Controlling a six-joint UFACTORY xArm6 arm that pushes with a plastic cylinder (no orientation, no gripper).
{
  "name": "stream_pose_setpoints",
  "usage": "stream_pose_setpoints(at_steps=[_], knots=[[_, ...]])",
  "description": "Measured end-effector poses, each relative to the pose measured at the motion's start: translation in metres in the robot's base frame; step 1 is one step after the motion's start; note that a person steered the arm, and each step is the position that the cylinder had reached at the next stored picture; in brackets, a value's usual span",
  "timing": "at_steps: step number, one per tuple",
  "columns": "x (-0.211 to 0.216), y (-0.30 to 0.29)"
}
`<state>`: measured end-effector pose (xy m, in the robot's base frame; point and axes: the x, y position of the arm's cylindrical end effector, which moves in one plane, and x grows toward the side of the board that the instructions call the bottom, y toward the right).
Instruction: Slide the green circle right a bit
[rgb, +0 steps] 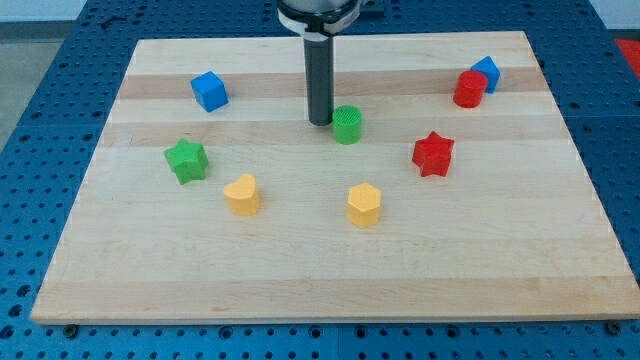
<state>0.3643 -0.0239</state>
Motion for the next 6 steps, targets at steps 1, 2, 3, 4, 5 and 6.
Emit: stream_pose_setpoints(at_steps=[1, 2, 3, 4, 5, 6], knots=[[0.007, -0.009], [0.03, -0.004], [0.033, 0.029], [0.021, 0.087], [0.02, 0.106], [0.02, 0.071]])
